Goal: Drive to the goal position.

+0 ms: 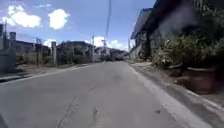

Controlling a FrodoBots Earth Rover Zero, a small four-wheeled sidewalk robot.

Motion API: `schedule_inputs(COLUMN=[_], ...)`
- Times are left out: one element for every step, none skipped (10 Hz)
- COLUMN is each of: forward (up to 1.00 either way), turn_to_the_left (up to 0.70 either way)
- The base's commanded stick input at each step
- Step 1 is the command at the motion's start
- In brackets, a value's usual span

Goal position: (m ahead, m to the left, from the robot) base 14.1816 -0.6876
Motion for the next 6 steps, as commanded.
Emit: schedule_inputs(forward=[0.85,0.85,0.85,0.85,0.85,0.85], turn_to_the_left=[0.0,0.02,-0.33,-0.34,-0.34,-0.34])
